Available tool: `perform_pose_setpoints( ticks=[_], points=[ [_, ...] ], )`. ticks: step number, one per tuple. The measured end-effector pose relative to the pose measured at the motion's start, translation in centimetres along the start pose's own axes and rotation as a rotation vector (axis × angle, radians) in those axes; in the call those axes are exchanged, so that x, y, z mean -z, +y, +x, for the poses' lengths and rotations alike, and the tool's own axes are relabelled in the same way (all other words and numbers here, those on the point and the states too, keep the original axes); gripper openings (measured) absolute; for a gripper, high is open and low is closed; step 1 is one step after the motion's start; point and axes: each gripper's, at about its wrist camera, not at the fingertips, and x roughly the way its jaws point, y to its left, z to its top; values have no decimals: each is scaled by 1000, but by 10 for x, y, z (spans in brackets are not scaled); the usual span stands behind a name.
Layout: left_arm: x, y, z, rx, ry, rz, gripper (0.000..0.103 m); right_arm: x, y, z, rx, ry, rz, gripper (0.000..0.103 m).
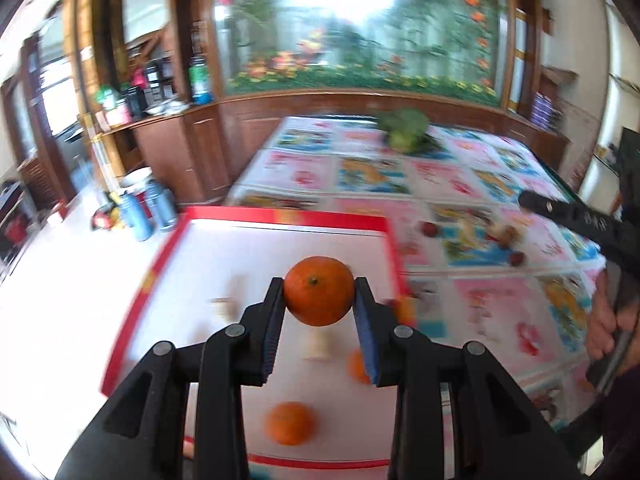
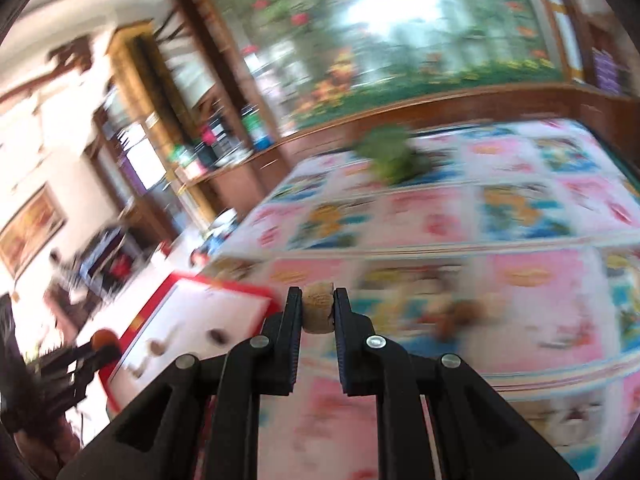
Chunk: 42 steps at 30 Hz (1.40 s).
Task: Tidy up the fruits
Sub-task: 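Carry the orange and tan cake over the white tray and open both tools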
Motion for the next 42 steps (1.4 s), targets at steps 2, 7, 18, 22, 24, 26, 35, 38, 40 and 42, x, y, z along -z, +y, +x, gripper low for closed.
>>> perform_pose_setpoints(
  ticks=[2, 7, 18, 22, 24, 26, 35, 38, 40, 42],
  points=[
    [2, 23, -2, -53, -12, -27, 36, 1, 31, 20, -71, 47, -29, 13],
    [15, 67, 1, -110, -1, -84, 36, 18, 84, 54, -160, 136, -106, 13],
    [43, 105, 25, -144, 89, -139, 36, 55, 159, 98, -230, 268, -264, 13],
    [34, 106, 30, -125, 81, -133, 36, 55, 162, 114, -206, 288, -268, 13],
    [24, 106, 37, -115, 91, -119, 36, 48, 160, 124, -171, 289, -262, 13],
    [10, 110, 47, -89, 96, -126, 36, 39, 155, 139, -127, 316, -235, 13],
    [-3, 115, 101, -67, 257, -149, 36, 27, 150, 186, -29, 482, -196, 15],
    [1, 114, 109, -41, 295, -170, 36, 28, 149, 188, -20, 505, -202, 20],
    [2, 114, 110, -47, 297, -177, 37, 28, 145, 187, -23, 505, -188, 30],
    [2, 116, 109, -53, 302, -175, 40, 25, 142, 183, -41, 500, -169, 42]
  ],
)
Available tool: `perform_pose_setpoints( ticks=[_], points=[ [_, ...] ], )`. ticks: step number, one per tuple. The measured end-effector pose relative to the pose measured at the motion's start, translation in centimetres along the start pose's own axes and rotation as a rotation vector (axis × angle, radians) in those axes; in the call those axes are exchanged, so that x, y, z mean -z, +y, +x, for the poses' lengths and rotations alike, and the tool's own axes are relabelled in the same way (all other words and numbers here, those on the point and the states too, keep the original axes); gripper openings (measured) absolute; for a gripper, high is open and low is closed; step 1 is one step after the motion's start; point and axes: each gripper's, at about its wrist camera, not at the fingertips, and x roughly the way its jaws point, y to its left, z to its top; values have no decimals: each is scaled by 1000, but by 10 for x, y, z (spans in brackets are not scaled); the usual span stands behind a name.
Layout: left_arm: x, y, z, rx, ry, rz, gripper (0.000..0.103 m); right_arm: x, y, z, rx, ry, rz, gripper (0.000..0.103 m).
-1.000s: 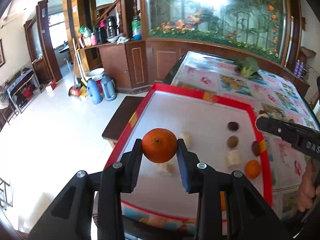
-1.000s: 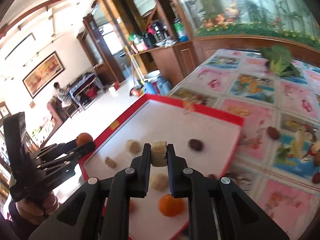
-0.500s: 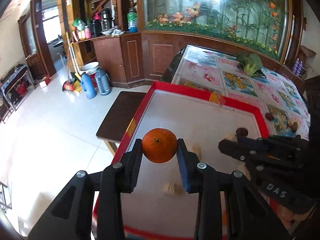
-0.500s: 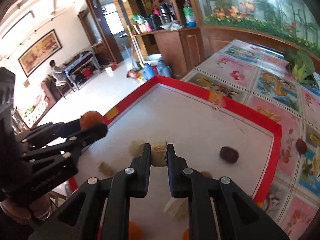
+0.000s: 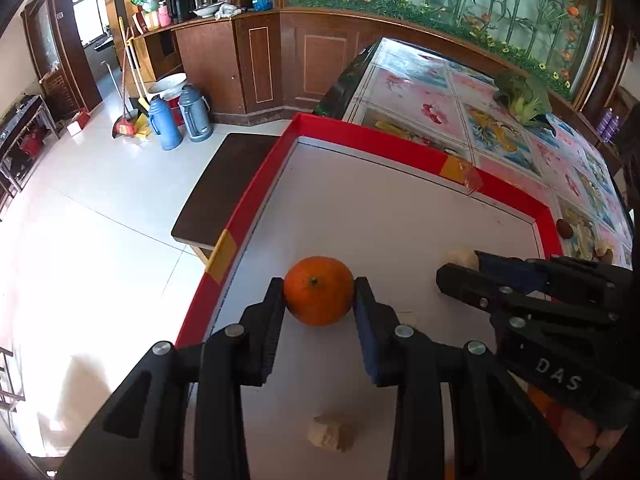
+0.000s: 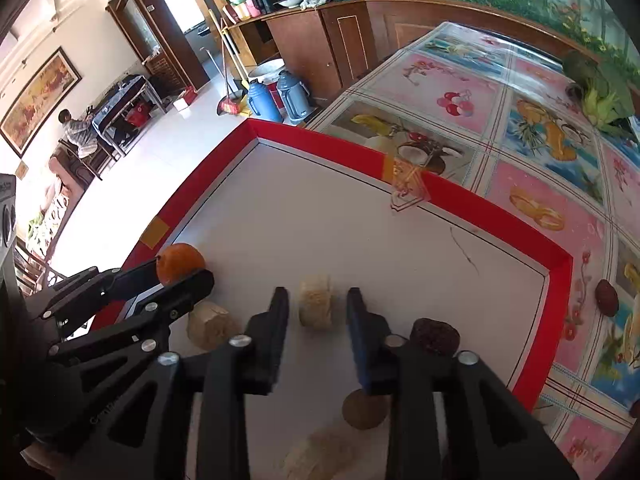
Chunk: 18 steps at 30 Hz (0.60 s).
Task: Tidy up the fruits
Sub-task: 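Carry the orange and tan cake over the white tray and open both tools, then move both open tools back to the fruit on the tablecloth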
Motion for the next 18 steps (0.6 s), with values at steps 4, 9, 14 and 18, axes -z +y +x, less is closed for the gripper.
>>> perform_pose_setpoints(
  ticks=[4, 9, 14, 18],
  points=[
    [0, -4, -14, -36, -36, 19, 57, 4, -8, -26, -44, -67, 12, 43],
    [3, -25, -54, -33, -140, 83, 67, 24, -33, -78, -42, -200, 9, 48],
    [17, -76, -86, 50, -202, 207, 72, 69, -83, -128, 41, -301, 23, 52],
    [33, -118, -91, 132, -192, 290, 74, 112, -138, -164, 145, -340, 107, 52]
  ],
)
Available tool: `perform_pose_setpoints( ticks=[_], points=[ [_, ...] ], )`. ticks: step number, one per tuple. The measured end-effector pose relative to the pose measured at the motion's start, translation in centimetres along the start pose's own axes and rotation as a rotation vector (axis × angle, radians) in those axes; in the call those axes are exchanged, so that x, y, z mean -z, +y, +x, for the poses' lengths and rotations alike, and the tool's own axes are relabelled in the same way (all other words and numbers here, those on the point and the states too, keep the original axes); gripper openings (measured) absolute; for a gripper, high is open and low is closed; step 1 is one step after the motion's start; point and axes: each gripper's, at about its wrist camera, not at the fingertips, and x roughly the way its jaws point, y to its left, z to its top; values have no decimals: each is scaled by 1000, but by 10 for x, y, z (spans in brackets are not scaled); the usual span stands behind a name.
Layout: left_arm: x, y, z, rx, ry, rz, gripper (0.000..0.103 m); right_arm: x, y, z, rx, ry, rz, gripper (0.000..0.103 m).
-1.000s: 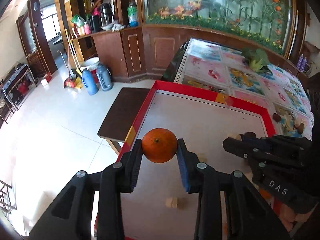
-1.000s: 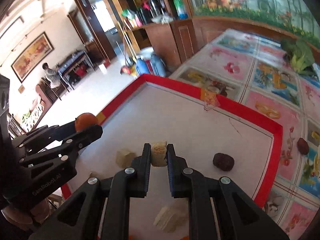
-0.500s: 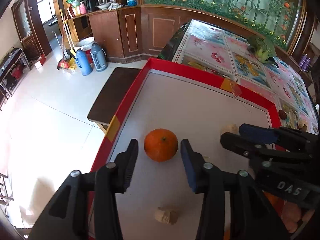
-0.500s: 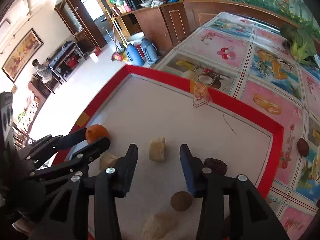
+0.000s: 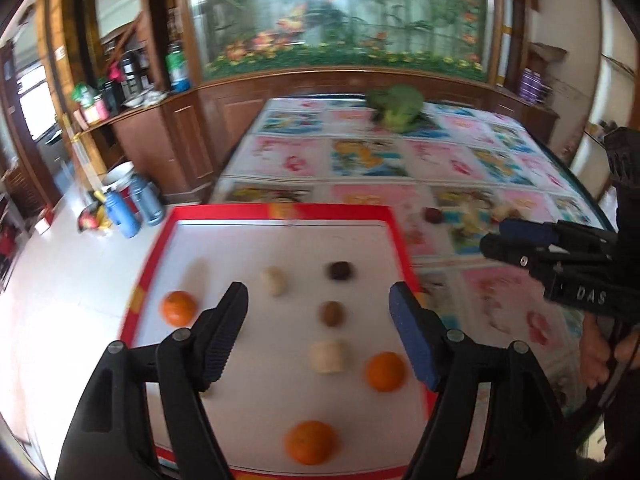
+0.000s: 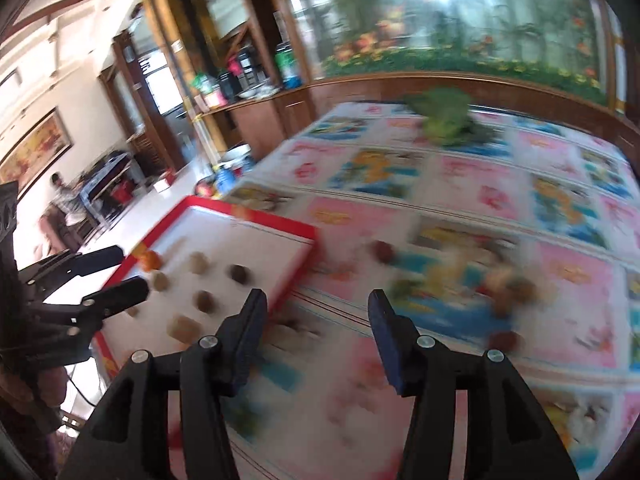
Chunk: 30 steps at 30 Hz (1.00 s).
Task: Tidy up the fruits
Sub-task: 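Move both open tools back to the fruit on the tablecloth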
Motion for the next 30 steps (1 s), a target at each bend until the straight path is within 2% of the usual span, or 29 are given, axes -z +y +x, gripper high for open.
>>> perform_pose_setpoints(
  ticks=[3, 6, 13, 18, 20, 22, 26, 30],
  points=[
    [0, -35, 7, 74, 23, 54, 74, 15, -35, -15, 106, -3, 16, 53],
    [-7, -64, 17, 102, 40, 103, 74, 20, -59, -14, 147, 17, 35, 53],
    [-44, -87, 50, 94, 40, 137, 74, 13, -70, 11, 143, 53, 58, 52],
    [-63, -90, 82, 90, 55, 161, 74, 15, -69, 24, 170, 96, 60, 47],
    [-69, -90, 97, 71, 81, 164, 74, 17, -71, 29, 179, 120, 65, 38],
    [-75, -93, 110, 91, 101, 163, 74, 18, -73, 31, 188, 129, 69, 37],
    [-81, -106, 131, 88, 127, 198, 73, 19, -75, 28, 195, 124, 75, 27],
    [-86, -114, 151, 105, 165, 198, 61, 18, -77, 29, 185, 125, 83, 27]
  ],
)
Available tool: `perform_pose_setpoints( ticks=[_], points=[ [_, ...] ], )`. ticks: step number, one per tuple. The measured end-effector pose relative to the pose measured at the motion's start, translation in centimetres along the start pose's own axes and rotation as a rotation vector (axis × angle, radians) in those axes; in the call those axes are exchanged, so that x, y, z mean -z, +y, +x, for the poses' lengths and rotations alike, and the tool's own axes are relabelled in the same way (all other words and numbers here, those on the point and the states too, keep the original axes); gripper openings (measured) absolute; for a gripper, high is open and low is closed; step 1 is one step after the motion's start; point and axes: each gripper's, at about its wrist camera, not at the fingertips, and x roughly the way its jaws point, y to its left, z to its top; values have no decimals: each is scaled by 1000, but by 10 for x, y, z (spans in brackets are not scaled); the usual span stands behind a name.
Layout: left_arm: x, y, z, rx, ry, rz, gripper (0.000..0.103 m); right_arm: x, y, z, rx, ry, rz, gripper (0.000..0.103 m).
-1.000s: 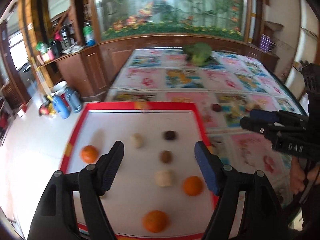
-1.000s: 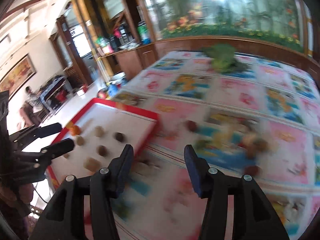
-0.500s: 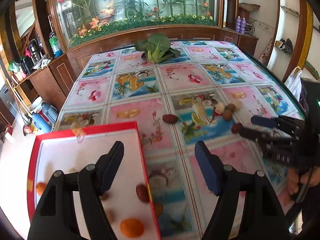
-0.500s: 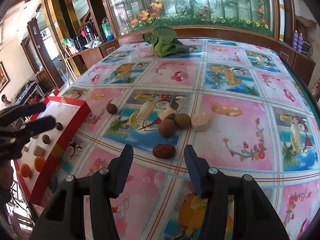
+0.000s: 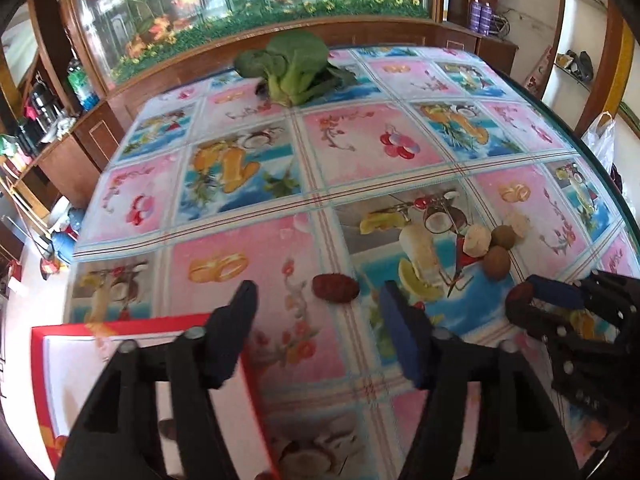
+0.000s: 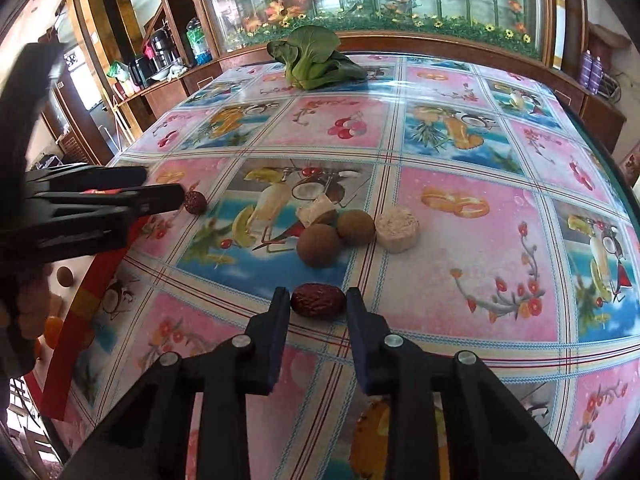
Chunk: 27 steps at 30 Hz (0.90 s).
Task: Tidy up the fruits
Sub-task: 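Move both open tools back to the fruit on the tablecloth, then grasp a dark red date with the left tool while the right grasps another date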
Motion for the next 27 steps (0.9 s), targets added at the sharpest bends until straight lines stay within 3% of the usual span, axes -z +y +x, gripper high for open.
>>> perform_pose_setpoints(
  ticks=[6, 14, 21, 27],
  points=[
    [-4, -5, 26, 17, 58, -3, 54, -1, -6, -1, -27, 8, 39, 27],
    [-2, -6, 33, 64, 69, -31, 33, -2, -11, -2, -32, 9, 65, 27],
    [3, -10, 26, 75, 62, -50, 33, -3, -14, -7, -15, -23, 70, 27],
    [13, -28, -7, 103, 5, -46, 33, -3, -15, -18, 1, -94, 72, 27]
  ],
)
